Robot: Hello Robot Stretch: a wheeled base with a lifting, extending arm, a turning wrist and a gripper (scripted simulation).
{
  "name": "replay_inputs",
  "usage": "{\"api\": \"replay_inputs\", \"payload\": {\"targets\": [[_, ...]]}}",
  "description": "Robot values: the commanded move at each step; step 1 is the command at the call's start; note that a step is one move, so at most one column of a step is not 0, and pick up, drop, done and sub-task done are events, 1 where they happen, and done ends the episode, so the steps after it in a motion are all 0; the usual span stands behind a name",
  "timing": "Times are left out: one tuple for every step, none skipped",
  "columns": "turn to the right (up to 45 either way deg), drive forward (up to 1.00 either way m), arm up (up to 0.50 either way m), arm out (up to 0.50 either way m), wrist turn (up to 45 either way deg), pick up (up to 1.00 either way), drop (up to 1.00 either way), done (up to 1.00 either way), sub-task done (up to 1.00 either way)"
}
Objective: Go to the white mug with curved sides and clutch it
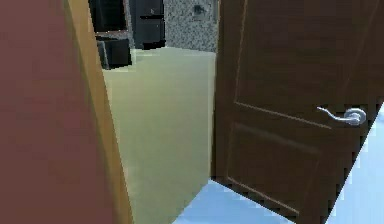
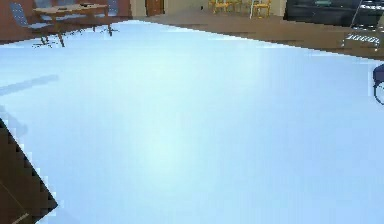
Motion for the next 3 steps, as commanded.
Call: {"api": "replay_inputs", "payload": {"targets": [[0.0,0.95,0.00,0.00,0.0,0.00,0.00,0.00,0.00],[45.0,0.00,0.00,0.00,0.0,0.00,0.00,0.00,0.00],[0.0,0.05,0.00,0.00,0.0,0.00,0.00,0.00,0.00]]}}
